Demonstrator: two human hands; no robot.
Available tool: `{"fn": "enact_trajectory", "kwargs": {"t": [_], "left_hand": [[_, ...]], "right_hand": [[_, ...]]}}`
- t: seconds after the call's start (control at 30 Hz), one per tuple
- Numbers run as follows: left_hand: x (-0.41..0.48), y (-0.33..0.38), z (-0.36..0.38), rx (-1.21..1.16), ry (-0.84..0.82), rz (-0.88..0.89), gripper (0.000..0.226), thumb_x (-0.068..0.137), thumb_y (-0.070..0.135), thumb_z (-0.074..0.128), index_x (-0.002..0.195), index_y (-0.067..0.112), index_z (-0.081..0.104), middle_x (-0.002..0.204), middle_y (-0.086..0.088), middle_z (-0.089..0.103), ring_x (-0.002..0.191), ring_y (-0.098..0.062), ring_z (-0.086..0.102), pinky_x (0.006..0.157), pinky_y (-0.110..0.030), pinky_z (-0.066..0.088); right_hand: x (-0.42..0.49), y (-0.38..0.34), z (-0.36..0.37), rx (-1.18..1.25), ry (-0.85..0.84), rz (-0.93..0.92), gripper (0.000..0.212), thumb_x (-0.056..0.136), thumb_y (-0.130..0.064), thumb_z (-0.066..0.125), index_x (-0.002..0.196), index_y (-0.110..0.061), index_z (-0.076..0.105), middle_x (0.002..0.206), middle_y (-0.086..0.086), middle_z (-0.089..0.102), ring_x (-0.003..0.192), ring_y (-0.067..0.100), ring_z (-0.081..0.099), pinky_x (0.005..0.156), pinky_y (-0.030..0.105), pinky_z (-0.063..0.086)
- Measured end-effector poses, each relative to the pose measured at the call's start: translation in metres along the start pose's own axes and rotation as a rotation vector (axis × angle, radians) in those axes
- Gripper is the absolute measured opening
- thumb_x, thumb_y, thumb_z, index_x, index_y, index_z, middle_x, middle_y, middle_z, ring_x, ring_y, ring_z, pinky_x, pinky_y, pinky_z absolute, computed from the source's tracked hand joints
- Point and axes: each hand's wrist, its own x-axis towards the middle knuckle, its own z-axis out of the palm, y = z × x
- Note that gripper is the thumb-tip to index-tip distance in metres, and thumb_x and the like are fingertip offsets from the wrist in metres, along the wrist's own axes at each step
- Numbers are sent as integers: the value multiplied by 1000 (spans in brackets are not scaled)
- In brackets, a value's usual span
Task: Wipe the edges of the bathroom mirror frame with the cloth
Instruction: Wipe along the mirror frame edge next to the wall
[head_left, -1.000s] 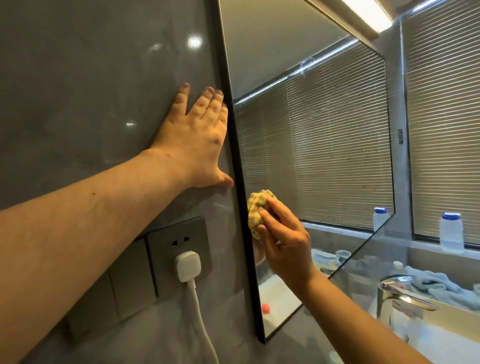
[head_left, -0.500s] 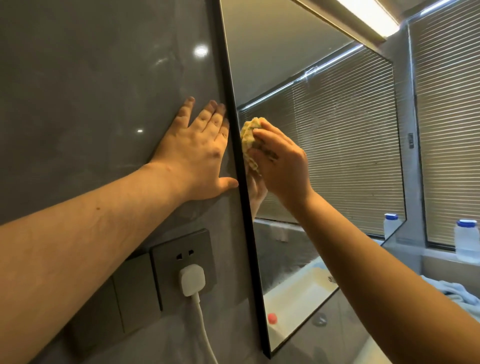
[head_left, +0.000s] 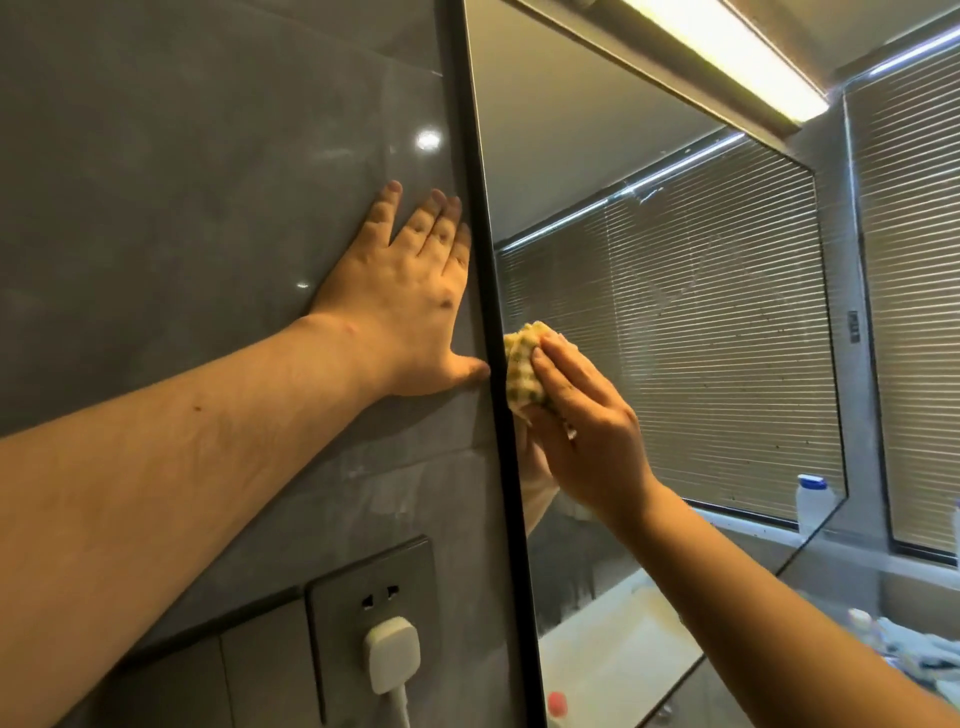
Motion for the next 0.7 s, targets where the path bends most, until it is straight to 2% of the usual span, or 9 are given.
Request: {"fn": "enact_trajectory", "kwargs": {"t": [0.23, 0.4, 0.47, 0.57, 0.7], "left_hand": [[-1, 0, -3, -21, 8, 10, 120, 75, 88, 18, 152, 0, -5, 162, -20, -3, 150, -32, -5, 118, -58, -5], [-2, -4, -9, -17, 10, 36, 111, 80, 83, 19, 153, 0, 1, 162, -19, 1, 150, -32, -1, 119, -55, 1], [1, -9, -14, -36, 13, 30, 108, 82, 81, 23, 153, 2, 5, 162, -17, 5, 150, -31, 3, 119, -51, 4], [11, -22, -21, -35, 14, -12, 111, 81, 81, 30, 153, 1, 4, 161, -18, 7, 148, -33, 7, 120, -47, 6], [39, -51, -32, 7, -34, -46, 120, 75, 86, 30, 153, 1, -3, 162, -18, -5, 150, -31, -6, 121, -51, -2]], "right_hand": [[94, 22, 10, -35, 14, -10, 41, 94, -12, 63, 130, 5, 58, 140, 22, 54, 133, 31, 51, 108, 47, 44], [143, 25, 12, -19, 32, 37, 44, 92, -17, 60, 130, 4, 59, 139, 20, 55, 131, 27, 52, 112, 35, 41], [138, 26, 10, -21, 30, 43, 43, 92, -15, 62, 130, 4, 58, 140, 19, 54, 133, 25, 51, 112, 34, 40], [104, 25, 5, -25, 18, 43, 42, 93, -12, 61, 132, 3, 57, 143, 18, 51, 136, 25, 49, 110, 42, 43], [68, 22, 0, 13, -25, 22, 41, 94, -9, 60, 132, 4, 56, 145, 18, 48, 139, 24, 44, 111, 46, 41]]}}
